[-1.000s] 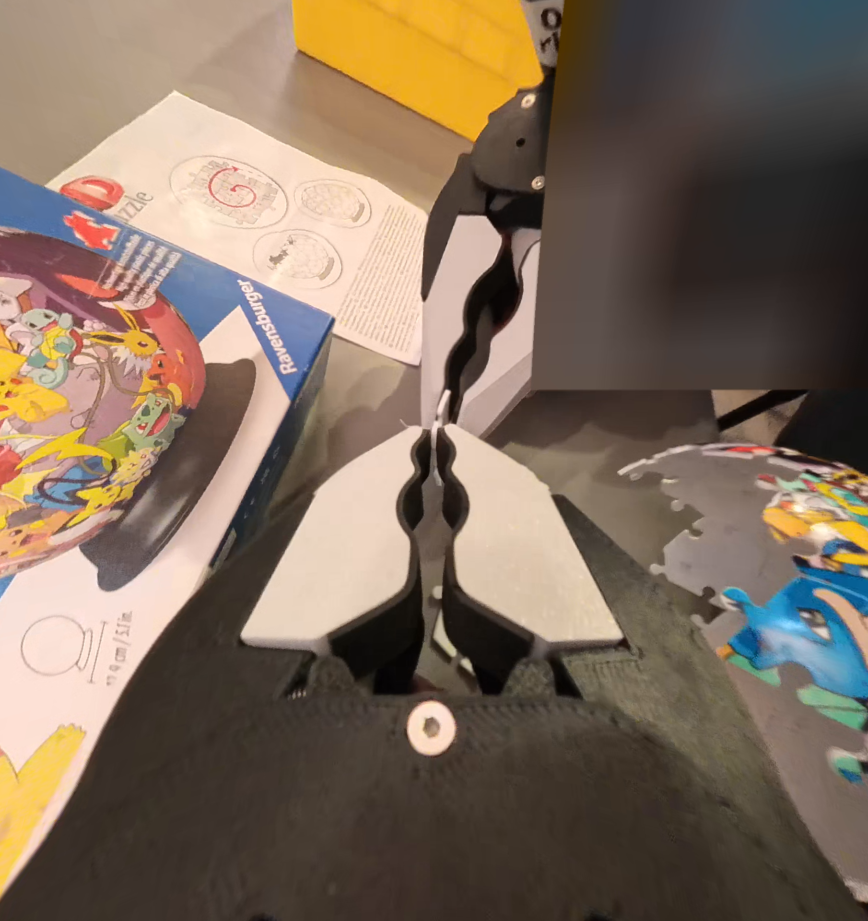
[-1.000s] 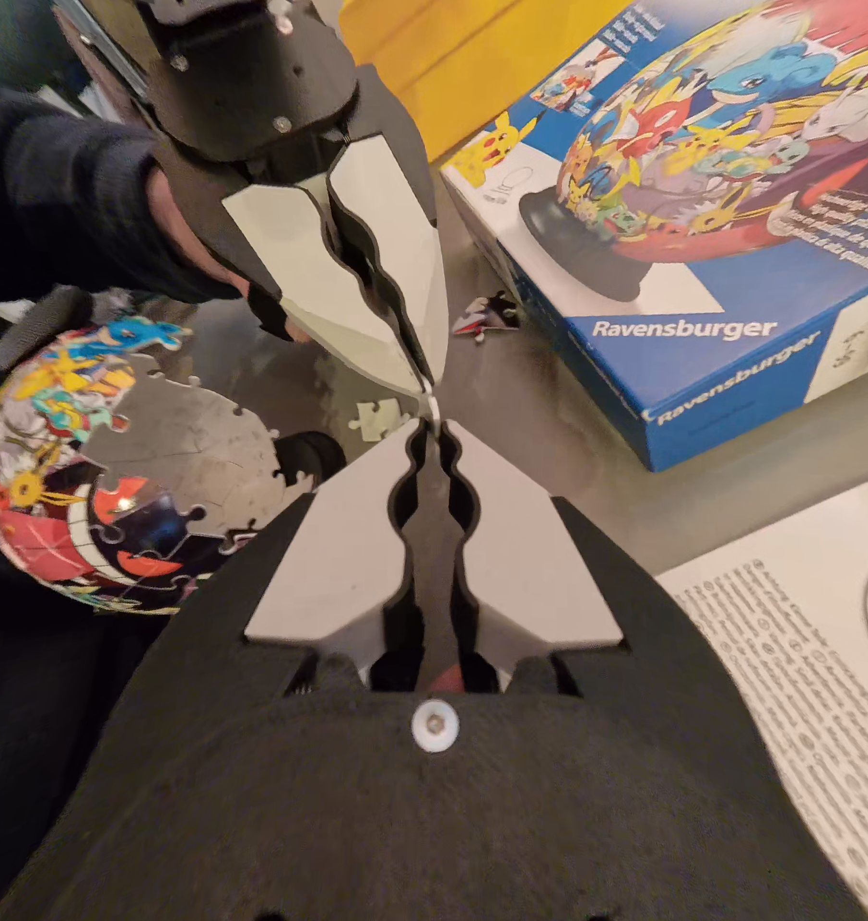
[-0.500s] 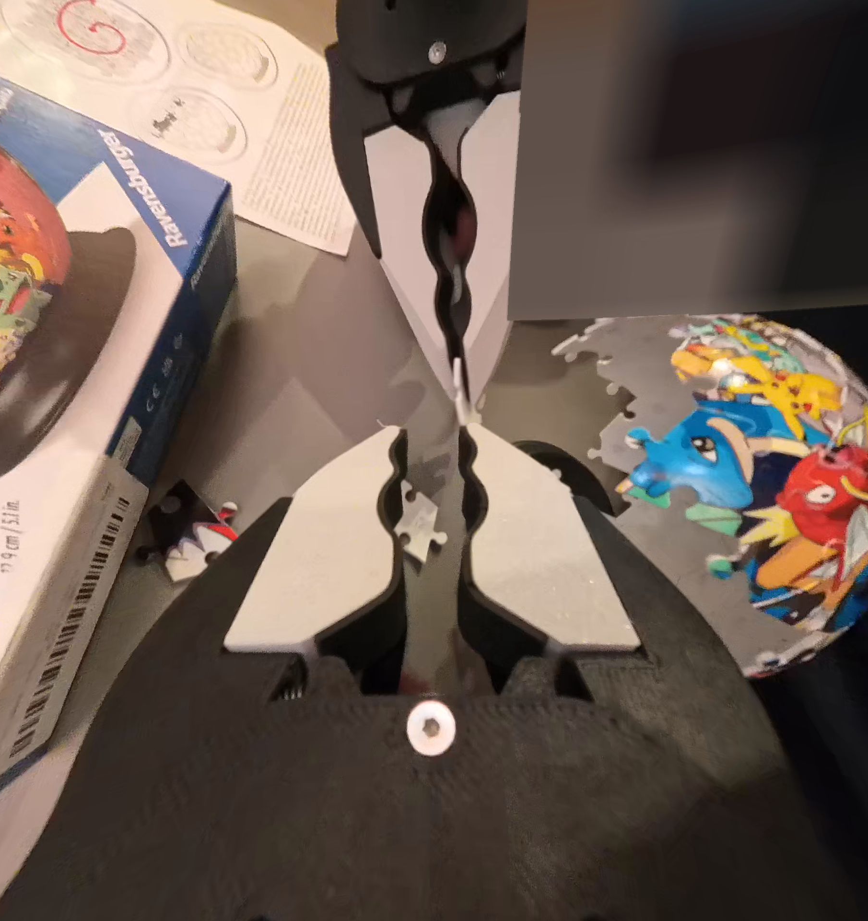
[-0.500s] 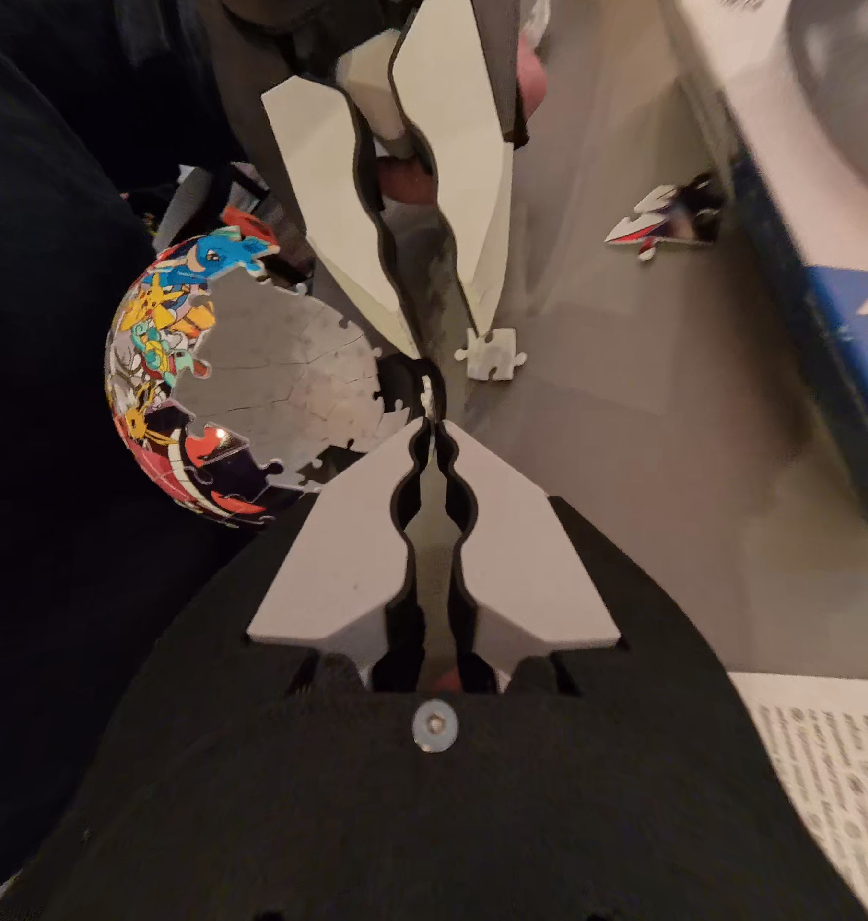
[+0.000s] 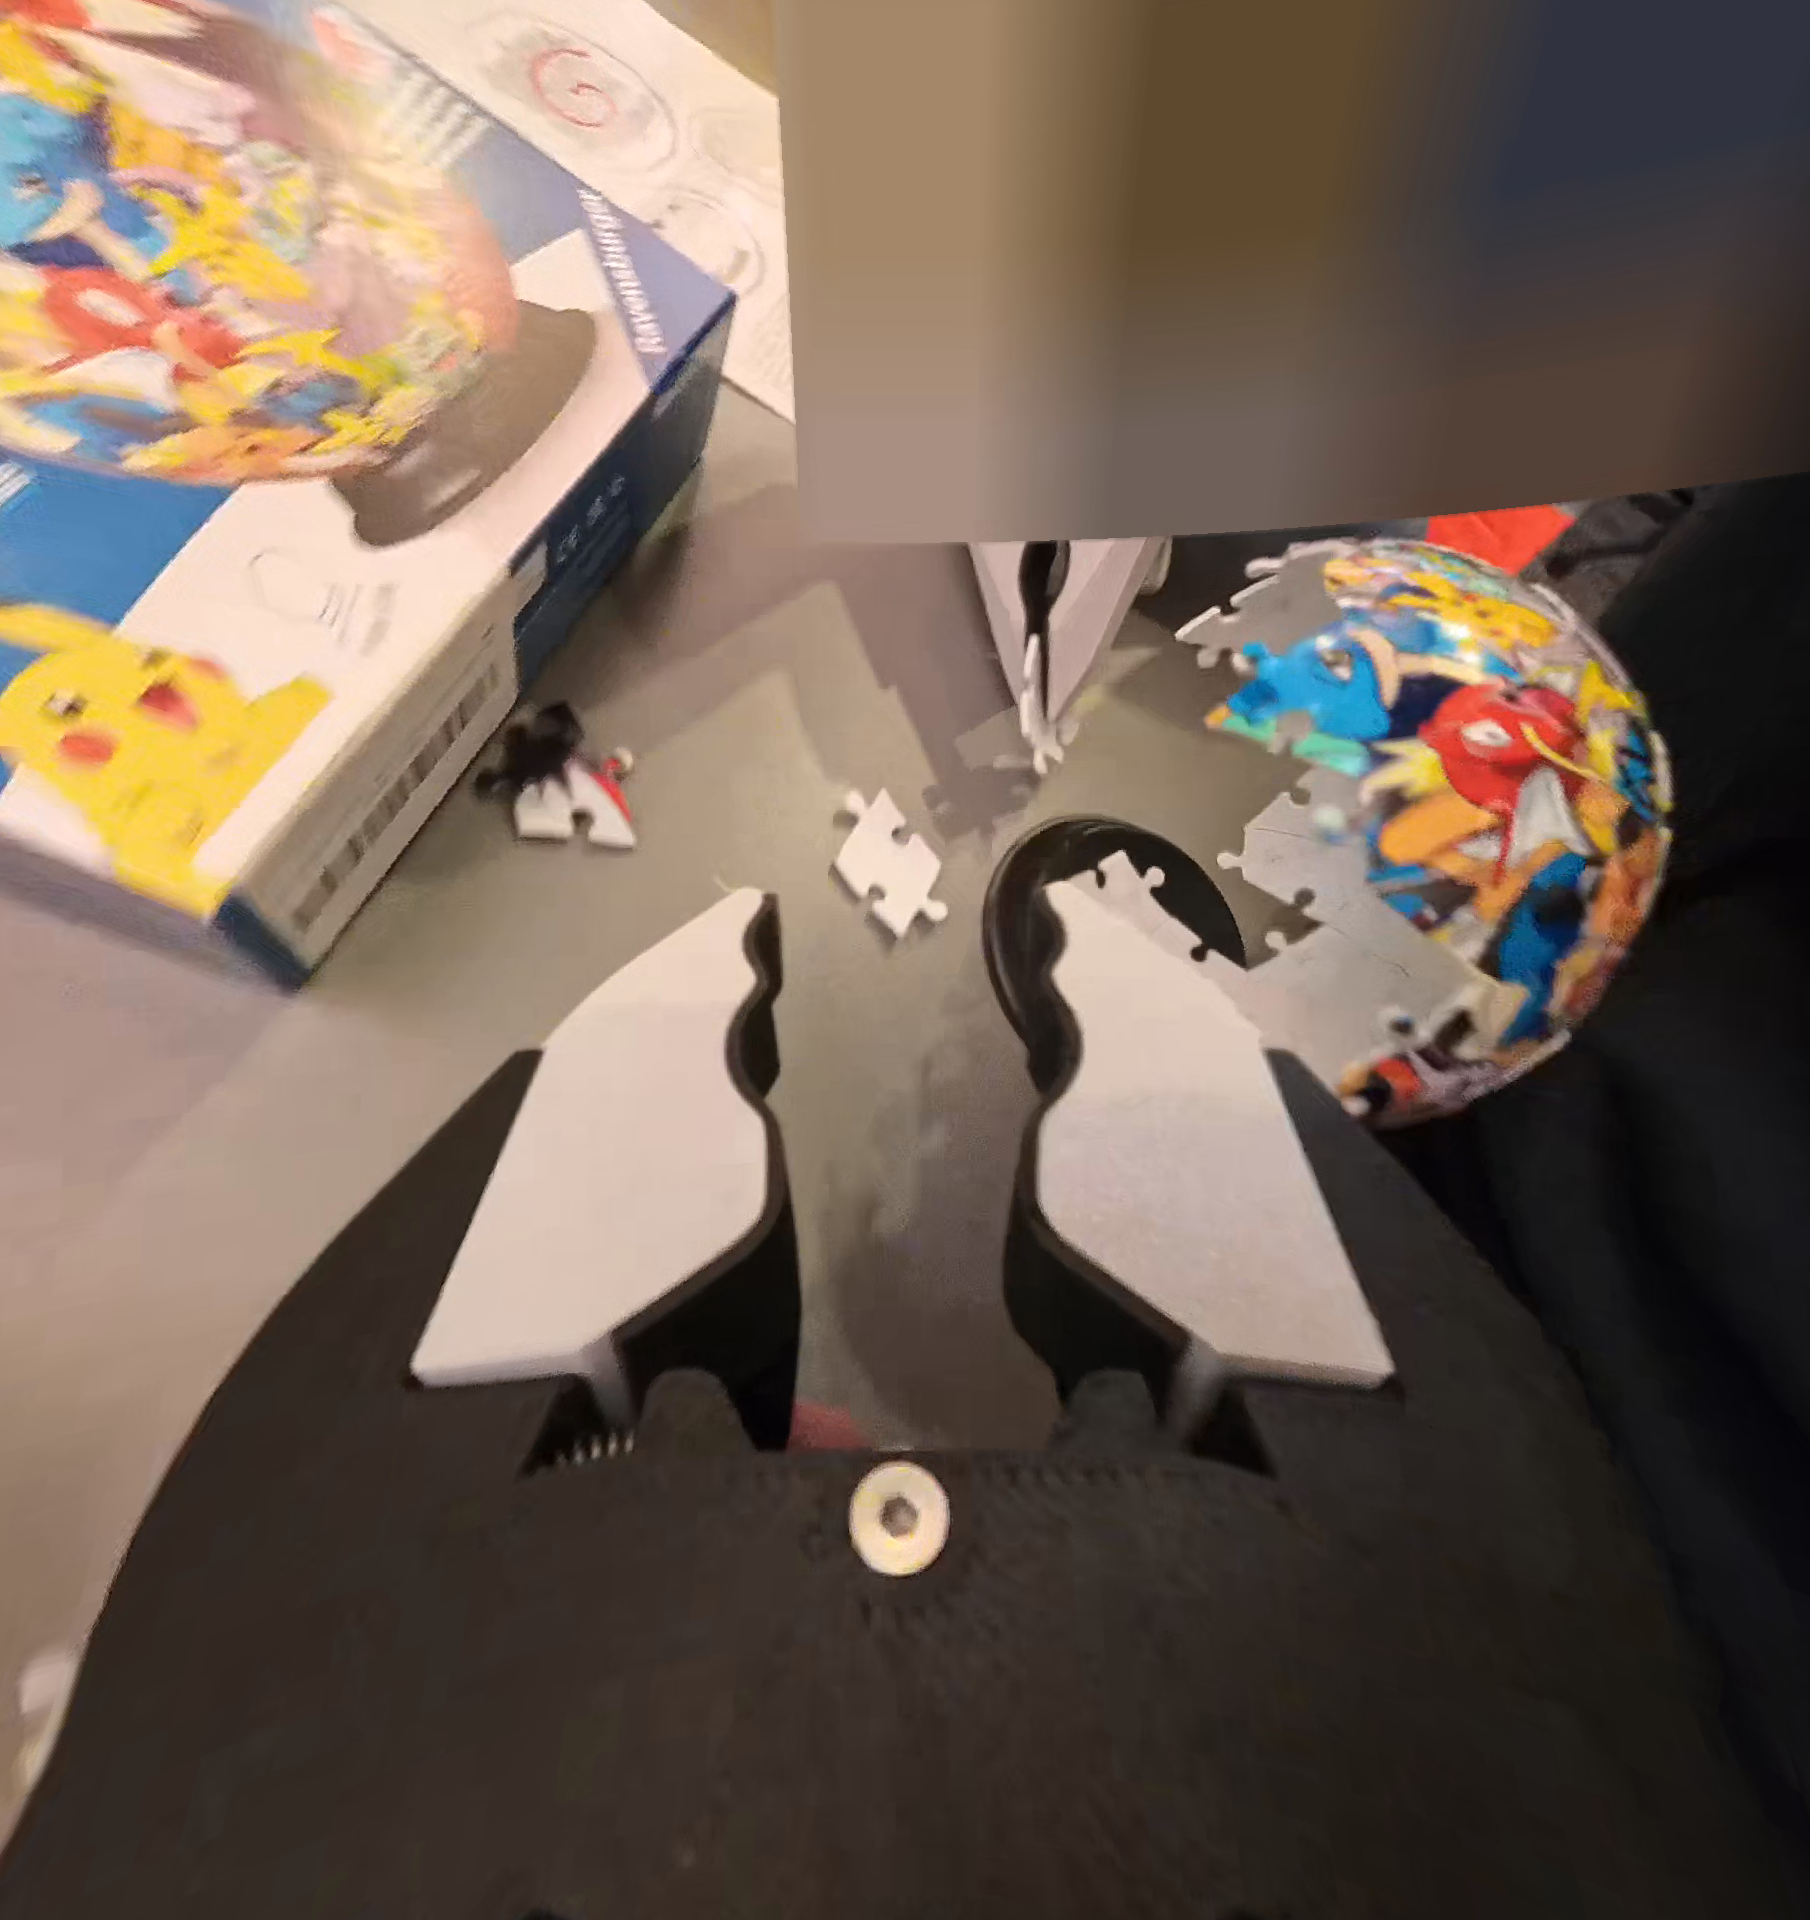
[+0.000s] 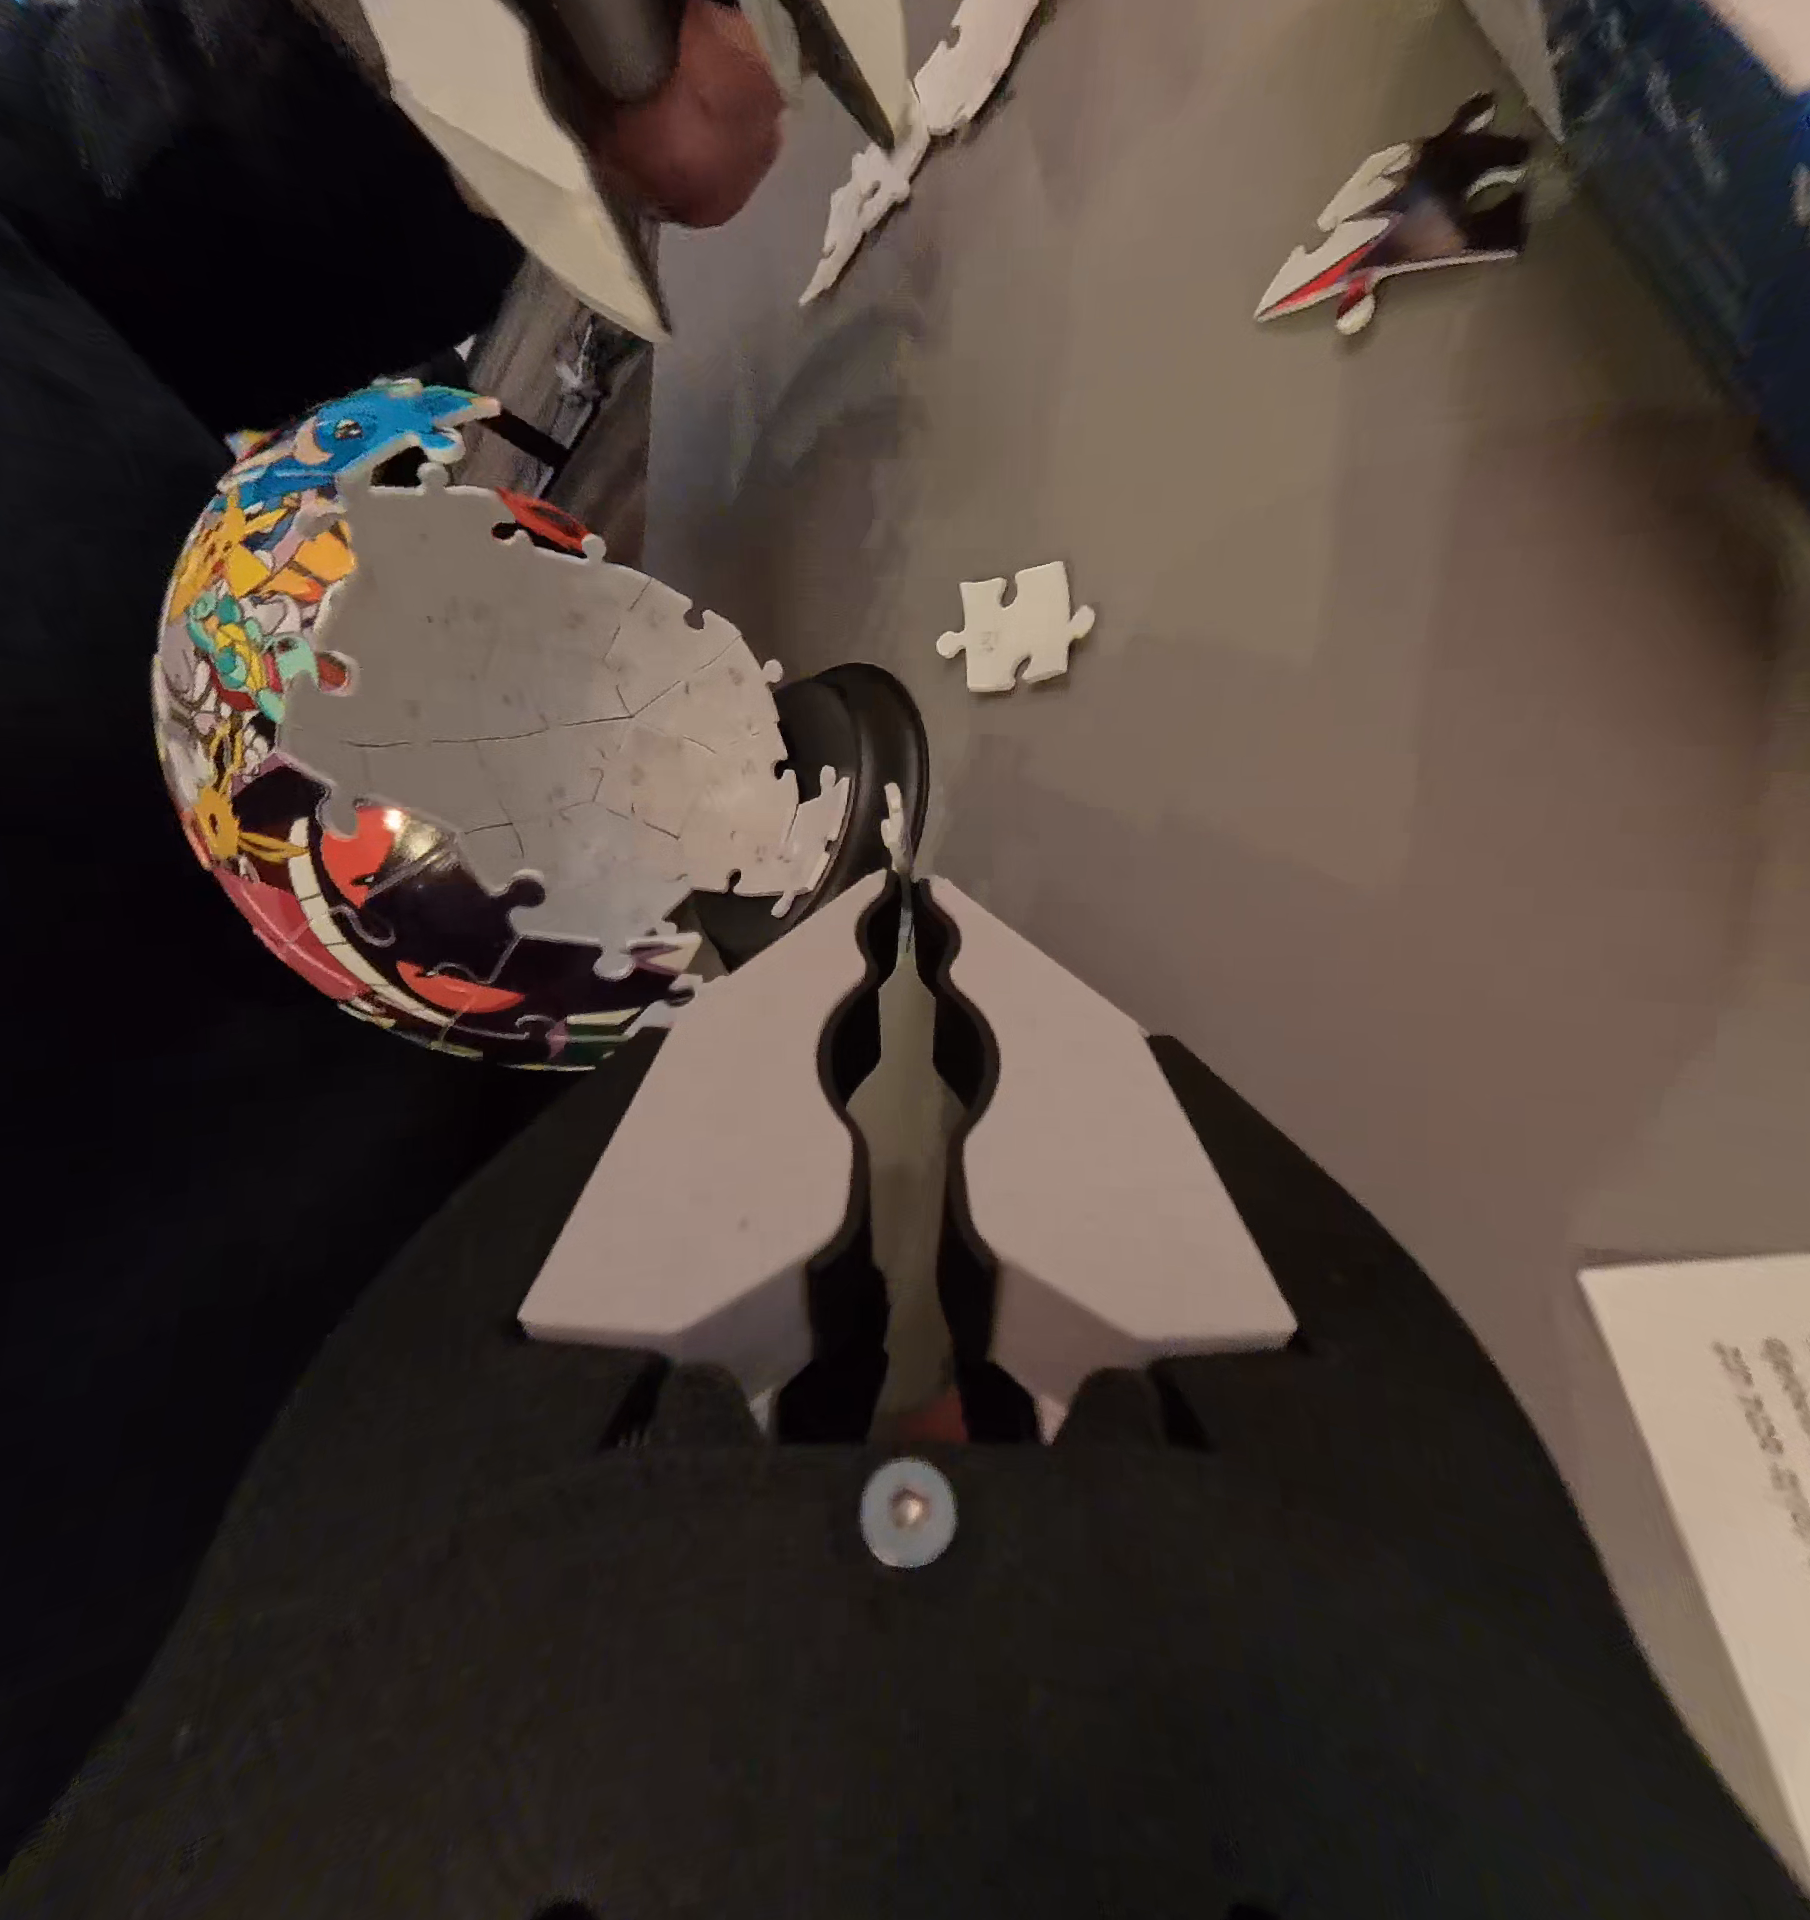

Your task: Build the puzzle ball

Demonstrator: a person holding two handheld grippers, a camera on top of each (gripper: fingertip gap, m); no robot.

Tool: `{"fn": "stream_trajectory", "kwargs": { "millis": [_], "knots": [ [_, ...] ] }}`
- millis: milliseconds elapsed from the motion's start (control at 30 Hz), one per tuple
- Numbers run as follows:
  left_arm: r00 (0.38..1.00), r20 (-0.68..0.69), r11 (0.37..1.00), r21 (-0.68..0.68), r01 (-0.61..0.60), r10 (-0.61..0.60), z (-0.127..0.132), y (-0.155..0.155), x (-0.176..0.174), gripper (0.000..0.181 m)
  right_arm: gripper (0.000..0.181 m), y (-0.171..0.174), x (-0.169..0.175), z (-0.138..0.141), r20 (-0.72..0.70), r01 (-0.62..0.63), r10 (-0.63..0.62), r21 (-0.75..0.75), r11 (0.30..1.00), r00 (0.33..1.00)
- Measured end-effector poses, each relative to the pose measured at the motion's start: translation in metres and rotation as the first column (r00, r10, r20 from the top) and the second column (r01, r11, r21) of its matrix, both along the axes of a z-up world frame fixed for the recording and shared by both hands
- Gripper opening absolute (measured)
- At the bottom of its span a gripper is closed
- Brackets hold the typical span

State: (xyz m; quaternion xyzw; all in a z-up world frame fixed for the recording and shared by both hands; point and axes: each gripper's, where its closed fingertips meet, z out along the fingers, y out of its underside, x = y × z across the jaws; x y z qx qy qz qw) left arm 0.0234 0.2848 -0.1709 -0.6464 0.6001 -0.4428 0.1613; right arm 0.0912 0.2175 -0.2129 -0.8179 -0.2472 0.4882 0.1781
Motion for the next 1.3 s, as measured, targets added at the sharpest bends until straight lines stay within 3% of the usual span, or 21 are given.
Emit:
{"fn": "stream_trajectory", "kwargs": {
  "millis": [167, 400, 533, 733, 1000, 1300],
  "knots": [
    [0.981, 0.039, 0.979, -0.090, -0.184, 0.188, 0.020, -0.019, -0.046, 0.064, 0.001, 0.000, 0.010, 0.001, 0.005, 0.109, -0.110, 0.038, 0.993, 0.994],
    [0.956, -0.011, 0.950, -0.112, -0.292, 0.292, 0.011, -0.096, -0.061, 0.092, 0.000, -0.004, 0.015, 0.003, 0.024, 0.193, -0.197, 0.104, 0.976, 0.980],
    [0.922, 0.030, 0.922, -0.035, -0.386, 0.387, 0.015, -0.111, -0.049, 0.109, 0.000, 0.000, 0.021, 0.004, 0.021, 0.264, -0.269, 0.126, 0.956, 0.963],
    [0.858, 0.095, 0.836, 0.198, -0.513, 0.504, 0.013, -0.101, -0.030, 0.133, 0.001, -0.001, 0.023, 0.005, 0.030, 0.304, -0.313, 0.159, 0.939, 0.949],
    [0.854, 0.136, 0.788, 0.335, -0.517, 0.502, 0.009, -0.108, -0.009, 0.129, 0.000, -0.009, 0.014, 0.009, 0.025, 0.337, -0.349, 0.202, 0.919, 0.937],
    [0.845, 0.169, 0.771, 0.348, -0.533, 0.508, 0.011, -0.107, -0.006, 0.116, 0.000, -0.019, 0.001, 0.011, 0.035, 0.330, -0.347, 0.234, 0.915, 0.937]
  ]
}}
